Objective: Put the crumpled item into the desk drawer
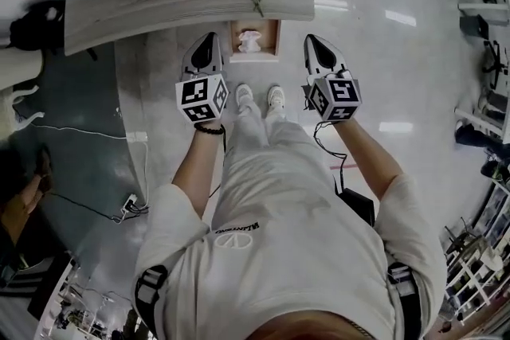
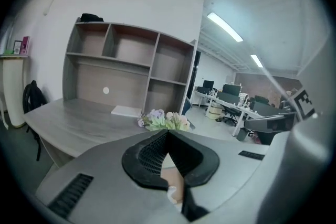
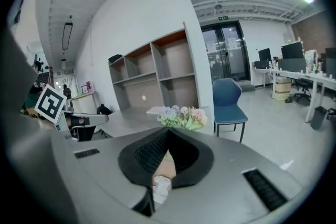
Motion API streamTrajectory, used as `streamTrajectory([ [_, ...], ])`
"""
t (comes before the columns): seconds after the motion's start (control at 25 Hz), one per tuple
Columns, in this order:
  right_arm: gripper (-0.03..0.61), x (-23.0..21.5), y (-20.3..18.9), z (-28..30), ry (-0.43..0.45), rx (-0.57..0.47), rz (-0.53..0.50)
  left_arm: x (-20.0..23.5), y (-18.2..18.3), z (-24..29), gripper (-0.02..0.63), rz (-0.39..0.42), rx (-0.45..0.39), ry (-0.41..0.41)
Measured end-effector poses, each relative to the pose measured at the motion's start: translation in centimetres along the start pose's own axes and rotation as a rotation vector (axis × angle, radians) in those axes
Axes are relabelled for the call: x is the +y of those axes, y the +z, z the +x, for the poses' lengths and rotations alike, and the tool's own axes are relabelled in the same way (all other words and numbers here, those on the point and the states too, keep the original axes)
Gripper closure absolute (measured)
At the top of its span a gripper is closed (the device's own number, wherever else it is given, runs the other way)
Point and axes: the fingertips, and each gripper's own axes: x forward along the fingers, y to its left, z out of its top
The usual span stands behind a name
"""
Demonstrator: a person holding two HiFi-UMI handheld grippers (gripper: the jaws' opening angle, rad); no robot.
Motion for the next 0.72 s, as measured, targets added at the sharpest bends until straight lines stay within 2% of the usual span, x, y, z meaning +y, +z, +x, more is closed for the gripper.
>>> streamTrajectory([
  [0.2,0.580,-0.4,5.1,-3.4,-0.008,-0.096,-0.002,-1.5,4.8,-2.3,0.612,0.079,-0.075,-0.018],
  [0.52,0.580,0.3,12.4,-8.3,-0.004,-0.251,-0.015,-3.2,9.5,-6.3,0.612,0.106,-0.181,-0.023],
  [0.72,0.580,0.3,15.7,-11.3,-0.009,-0.330,-0.067,-4.3,13.6,-8.8,0.612,0.176,-0.272,-0.035],
])
